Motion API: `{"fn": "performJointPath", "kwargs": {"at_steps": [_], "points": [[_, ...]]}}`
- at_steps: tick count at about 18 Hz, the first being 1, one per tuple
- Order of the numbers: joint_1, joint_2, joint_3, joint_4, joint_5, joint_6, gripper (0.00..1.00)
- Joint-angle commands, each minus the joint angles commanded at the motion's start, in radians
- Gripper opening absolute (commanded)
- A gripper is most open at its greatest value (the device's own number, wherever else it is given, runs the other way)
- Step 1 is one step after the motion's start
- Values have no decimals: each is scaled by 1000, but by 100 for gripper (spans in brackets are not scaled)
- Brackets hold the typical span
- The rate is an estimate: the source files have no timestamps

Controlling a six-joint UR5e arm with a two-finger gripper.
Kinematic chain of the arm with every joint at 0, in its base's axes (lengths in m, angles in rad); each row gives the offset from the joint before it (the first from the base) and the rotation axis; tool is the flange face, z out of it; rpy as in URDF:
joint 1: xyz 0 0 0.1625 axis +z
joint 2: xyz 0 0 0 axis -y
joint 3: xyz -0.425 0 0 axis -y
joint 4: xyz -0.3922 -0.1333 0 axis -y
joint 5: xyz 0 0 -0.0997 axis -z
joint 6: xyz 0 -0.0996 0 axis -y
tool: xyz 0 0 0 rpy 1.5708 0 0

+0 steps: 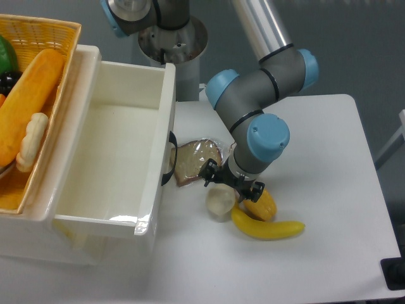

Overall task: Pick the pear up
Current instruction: 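Lower the gripper down around the white pear, then close the gripper fingers on the white pear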

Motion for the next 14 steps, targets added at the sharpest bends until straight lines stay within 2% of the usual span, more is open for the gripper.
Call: {"fn": "performJointPath", "kwargs": {"at_steps": [14], "points": [[-8, -35, -17, 2, 2, 0, 100]]}}
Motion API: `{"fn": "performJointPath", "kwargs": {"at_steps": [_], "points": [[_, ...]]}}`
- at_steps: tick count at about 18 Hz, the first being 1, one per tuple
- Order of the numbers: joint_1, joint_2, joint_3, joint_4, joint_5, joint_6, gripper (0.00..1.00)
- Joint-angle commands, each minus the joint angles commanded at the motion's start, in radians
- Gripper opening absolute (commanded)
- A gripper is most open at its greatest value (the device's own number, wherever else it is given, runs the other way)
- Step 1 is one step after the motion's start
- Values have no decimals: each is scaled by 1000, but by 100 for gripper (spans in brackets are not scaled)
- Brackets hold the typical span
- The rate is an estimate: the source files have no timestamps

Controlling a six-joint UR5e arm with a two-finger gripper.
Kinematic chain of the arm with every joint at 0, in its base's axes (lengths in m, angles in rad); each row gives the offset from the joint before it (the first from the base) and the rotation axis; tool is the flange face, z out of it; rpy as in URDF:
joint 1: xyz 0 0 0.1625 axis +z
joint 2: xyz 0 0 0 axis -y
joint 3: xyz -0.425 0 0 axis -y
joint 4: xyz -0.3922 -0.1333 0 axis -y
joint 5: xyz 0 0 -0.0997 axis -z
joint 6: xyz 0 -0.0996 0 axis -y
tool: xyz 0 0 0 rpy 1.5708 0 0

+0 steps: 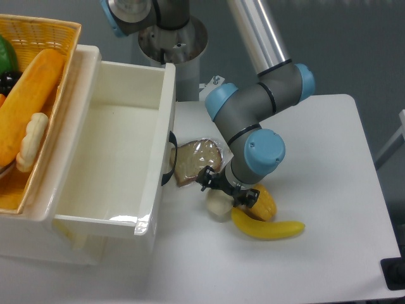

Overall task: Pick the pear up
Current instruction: 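Close the gripper fingers on the white pear, then lift the grasped white pear up off the table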

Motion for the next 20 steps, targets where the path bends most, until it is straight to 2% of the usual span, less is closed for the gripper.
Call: {"fn": "performJointPath", "kwargs": {"at_steps": [7, 8, 11, 14, 20], "points": [[0, -2, 3, 0, 0, -2, 99], [0, -3, 5, 0, 0, -2, 94], [2, -2, 6, -2, -2, -3, 68], [2, -2, 11, -3, -2, -3, 50], [8, 28, 28, -11, 0, 5, 44]]}}
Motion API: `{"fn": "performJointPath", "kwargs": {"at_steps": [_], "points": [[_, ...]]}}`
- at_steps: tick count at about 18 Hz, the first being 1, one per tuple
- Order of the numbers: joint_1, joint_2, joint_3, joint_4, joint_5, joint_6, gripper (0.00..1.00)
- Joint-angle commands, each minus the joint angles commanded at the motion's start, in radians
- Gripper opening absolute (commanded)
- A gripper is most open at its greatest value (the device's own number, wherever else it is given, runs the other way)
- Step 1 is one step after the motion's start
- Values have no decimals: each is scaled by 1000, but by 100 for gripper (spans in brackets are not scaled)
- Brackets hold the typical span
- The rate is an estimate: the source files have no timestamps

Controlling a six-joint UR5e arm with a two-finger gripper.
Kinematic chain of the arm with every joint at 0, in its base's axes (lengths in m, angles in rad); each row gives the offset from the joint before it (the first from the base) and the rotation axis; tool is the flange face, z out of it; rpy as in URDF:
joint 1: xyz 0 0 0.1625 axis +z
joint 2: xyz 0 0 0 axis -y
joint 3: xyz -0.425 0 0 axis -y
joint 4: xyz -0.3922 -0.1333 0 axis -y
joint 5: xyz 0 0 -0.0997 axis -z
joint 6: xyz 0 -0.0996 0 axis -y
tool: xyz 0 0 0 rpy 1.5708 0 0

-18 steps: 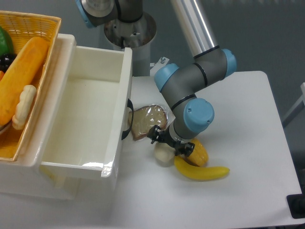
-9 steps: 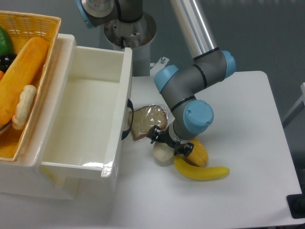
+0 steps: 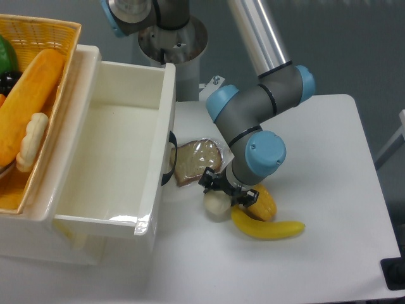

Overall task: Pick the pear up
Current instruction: 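Lift the grasped white pear up off the table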

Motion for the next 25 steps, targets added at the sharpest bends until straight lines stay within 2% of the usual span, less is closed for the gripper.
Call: {"fn": "performJointPath", "kwargs": {"at_steps": [3, 5, 16, 25], "points": [[9, 26, 25, -3, 0, 17, 44], [18, 46, 35, -5, 0, 73, 44], [112, 153, 14, -11, -3, 330, 44], [126, 164, -3, -11, -3, 370, 44]]}}
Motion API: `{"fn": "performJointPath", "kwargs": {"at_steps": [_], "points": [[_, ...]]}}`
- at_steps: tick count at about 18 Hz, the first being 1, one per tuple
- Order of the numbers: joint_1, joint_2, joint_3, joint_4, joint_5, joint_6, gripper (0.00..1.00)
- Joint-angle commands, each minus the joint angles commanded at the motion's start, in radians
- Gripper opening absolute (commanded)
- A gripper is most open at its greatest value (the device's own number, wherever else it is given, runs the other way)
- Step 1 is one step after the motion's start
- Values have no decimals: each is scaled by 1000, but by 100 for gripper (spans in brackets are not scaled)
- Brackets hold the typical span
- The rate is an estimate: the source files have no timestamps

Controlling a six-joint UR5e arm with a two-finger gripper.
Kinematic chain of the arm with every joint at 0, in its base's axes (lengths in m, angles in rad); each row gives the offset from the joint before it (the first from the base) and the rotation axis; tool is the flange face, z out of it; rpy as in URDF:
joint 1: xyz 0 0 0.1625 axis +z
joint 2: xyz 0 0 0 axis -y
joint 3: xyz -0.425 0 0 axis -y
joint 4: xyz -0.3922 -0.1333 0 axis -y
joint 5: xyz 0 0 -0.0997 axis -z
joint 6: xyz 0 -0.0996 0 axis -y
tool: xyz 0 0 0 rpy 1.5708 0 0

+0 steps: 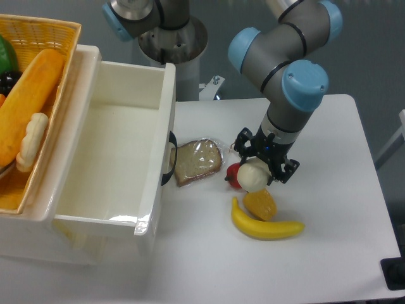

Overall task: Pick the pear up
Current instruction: 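Lift the grasped white pear up off the table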

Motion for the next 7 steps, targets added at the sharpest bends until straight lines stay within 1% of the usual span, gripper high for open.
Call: {"fn": "performJointPath", "kwargs": {"at_steps": [7], "points": [[12, 21, -8, -2, -3, 0, 44]]}}
